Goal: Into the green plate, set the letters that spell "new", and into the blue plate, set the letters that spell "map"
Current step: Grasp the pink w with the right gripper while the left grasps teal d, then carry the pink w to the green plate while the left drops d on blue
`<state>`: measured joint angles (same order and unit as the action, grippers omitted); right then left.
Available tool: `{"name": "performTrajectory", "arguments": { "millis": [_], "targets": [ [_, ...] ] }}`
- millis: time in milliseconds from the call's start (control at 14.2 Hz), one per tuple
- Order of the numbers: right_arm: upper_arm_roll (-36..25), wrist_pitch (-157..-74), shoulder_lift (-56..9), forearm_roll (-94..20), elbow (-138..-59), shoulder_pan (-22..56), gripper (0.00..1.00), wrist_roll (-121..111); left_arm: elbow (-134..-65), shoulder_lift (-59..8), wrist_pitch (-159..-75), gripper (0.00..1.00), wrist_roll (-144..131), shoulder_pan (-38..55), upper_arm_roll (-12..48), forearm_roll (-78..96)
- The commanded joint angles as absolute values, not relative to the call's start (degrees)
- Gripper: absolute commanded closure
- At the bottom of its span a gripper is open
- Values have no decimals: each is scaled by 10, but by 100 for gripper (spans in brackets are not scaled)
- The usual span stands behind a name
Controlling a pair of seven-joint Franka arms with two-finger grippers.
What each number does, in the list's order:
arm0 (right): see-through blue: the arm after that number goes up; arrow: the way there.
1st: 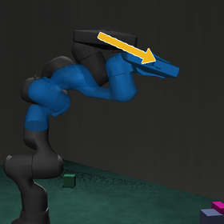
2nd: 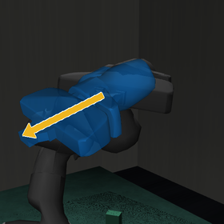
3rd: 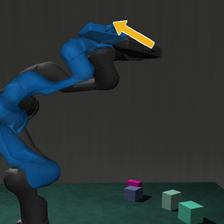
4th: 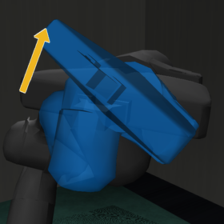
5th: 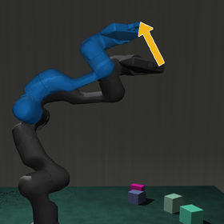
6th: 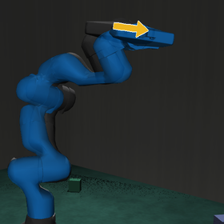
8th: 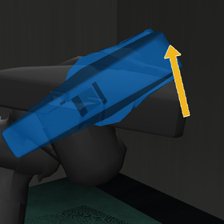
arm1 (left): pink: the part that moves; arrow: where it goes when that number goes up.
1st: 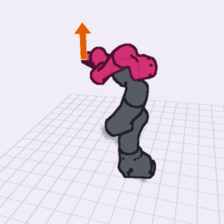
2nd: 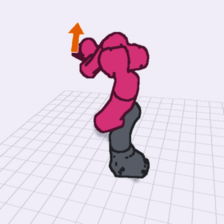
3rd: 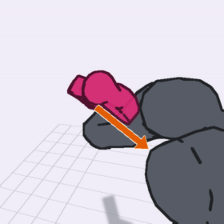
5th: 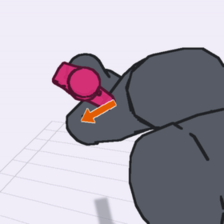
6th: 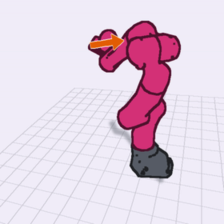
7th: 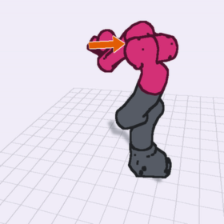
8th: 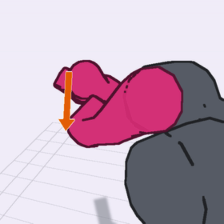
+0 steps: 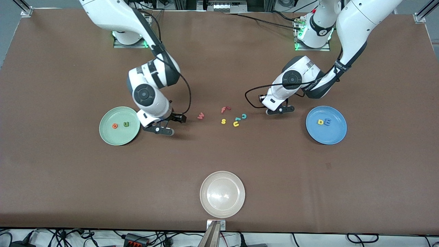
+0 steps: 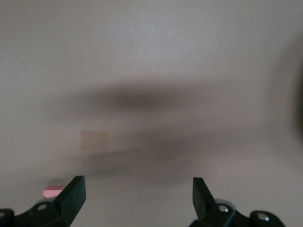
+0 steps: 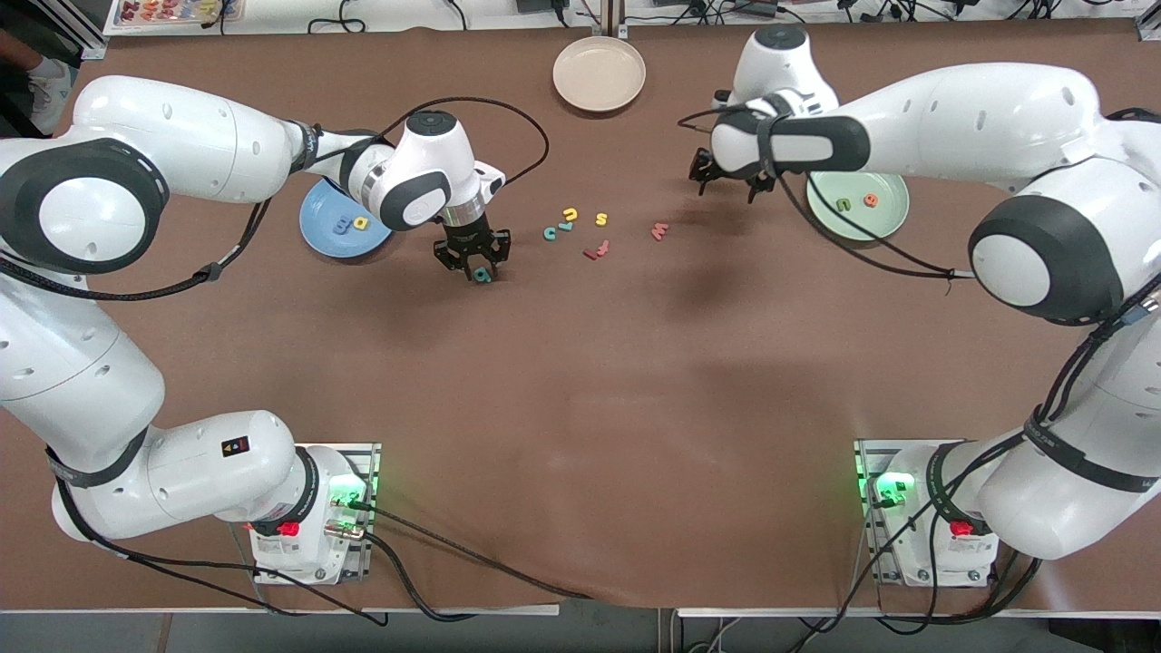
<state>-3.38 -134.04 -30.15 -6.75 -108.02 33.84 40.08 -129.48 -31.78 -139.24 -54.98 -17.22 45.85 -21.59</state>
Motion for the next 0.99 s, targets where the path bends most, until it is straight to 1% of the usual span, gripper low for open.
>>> {"name": "performTrajectory", "arguments": {
  "millis": [0,141,282,353,423,494,564,635,705,776,917],
  "targets": [
    [-40,-1391,-325,-76,-1092,402,9,530,-1297,-319,-1401,61,-555,-174,455,-221],
    [-40,-1414,-333,-75,-1090,413,17,592,-1295,-327,-1402,60,-555,-176,454,-221],
    [-40,-1414,-335,-76,-1091,432,22,620,-1295,-328,-1403,60,-555,-175,454,-221],
    [-40,-1415,-337,-76,-1090,434,23,634,-1295,-328,-1403,63,-555,-174,454,-221],
    [-40,-1416,-339,-75,-1087,434,27,639,-1295,-328,-1403,70,-550,-173,454,-221],
    [-40,-1420,-339,-76,-1085,433,28,639,-1295,-328,-1403,79,-548,-172,454,-224],
    [-40,-1436,-341,-76,-1085,432,28,640,-1295,-327,-1402,85,-547,-174,454,-226],
    [-40,-1451,-344,-76,-1085,432,29,640,-1291,-323,-1398,94,-546,-178,454,-226],
    [-40,-1461,-350,-76,-1085,432,31,641,-1285,-318,-1394,95,-545,-178,454,-226],
    [-40,-1469,-355,-75,-1084,433,34,641,-1270,-310,-1371,95,-526,-178,454,-227],
    [-40,-1474,-360,-75,-1076,439,37,641,-1210,-295,-1276,95,-443,-187,457,-226]
  ]
}}
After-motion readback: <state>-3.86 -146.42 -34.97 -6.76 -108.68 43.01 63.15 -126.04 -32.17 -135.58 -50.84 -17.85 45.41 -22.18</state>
